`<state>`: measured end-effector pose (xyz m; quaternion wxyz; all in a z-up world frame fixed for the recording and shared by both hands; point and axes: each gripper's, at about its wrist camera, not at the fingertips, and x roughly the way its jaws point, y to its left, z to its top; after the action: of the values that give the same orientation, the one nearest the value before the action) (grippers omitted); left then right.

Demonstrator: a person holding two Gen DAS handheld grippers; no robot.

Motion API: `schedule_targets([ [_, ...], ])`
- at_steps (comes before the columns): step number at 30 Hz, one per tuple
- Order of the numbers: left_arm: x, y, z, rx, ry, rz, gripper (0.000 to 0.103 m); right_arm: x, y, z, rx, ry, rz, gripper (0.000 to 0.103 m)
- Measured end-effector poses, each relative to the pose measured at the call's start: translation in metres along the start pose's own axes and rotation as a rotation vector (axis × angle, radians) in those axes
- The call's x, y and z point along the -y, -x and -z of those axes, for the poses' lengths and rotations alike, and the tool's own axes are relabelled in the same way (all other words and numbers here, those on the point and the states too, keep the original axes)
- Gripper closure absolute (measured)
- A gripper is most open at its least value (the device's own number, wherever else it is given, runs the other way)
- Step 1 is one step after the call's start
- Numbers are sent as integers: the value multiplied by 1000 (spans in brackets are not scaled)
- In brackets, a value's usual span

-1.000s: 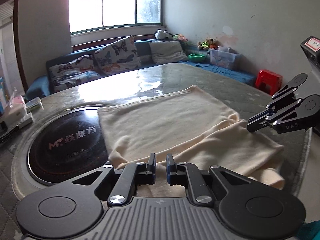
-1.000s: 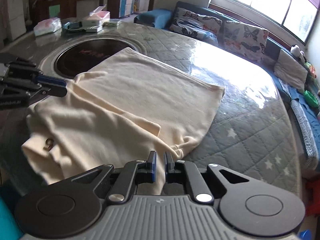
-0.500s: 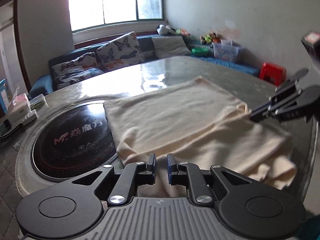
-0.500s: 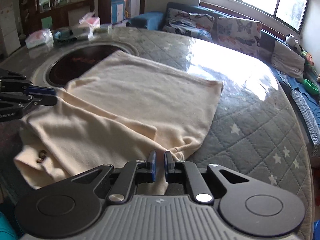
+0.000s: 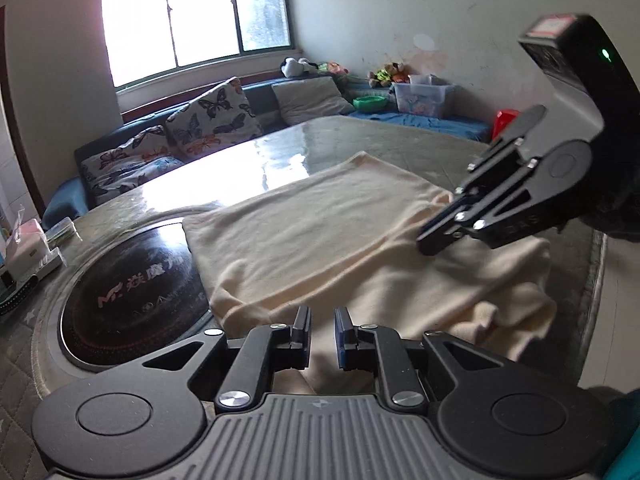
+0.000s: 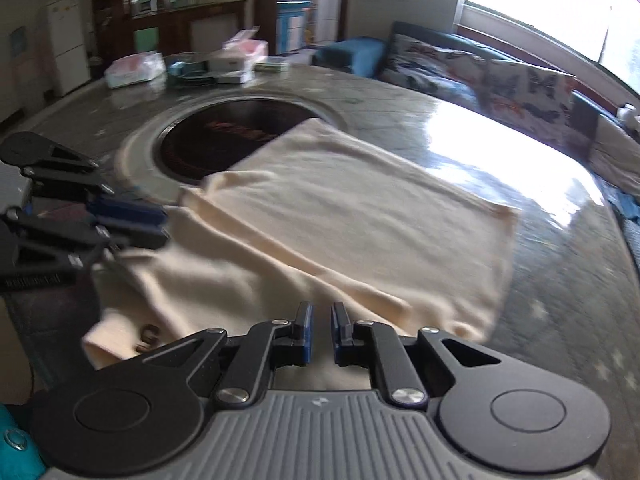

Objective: Fold clothes
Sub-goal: 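Grasp the folded side edge with the right gripper and lift it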

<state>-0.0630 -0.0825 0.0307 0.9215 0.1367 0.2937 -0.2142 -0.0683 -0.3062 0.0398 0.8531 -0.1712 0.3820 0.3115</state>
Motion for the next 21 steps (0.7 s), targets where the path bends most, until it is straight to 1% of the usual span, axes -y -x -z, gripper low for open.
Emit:
schedule_targets([
  [3,0,0,6,-17,-16,-19,87,-12,-9,-3,-1,39,-24,89],
  [5,-3,8,6,-6,-20,-16,86,-18,-12,-4,-3,59,-30,89],
  [8,-4,22,8,20,-57,-8,84,-21,-1,-6,4,72,-45,89],
  [9,-3,27,9,27,-75,-3,81,-22,3,-5,3,83,-41,89],
  [10,-1,30,11,31,-96,8,77,-22,6,-2,-4,89,-37,89],
  [12,6,36,15,37,-140,31,72,-21,10,4,-29,94,-35,89],
  [15,19,39,23,36,-226,56,70,-22,11,16,-67,101,-32,89],
  [19,37,41,33,52,-360,65,67,-22,22,20,-55,104,-23,89],
  [21,39,41,35,61,-379,81,62,-20,30,21,-50,98,-17,89],
])
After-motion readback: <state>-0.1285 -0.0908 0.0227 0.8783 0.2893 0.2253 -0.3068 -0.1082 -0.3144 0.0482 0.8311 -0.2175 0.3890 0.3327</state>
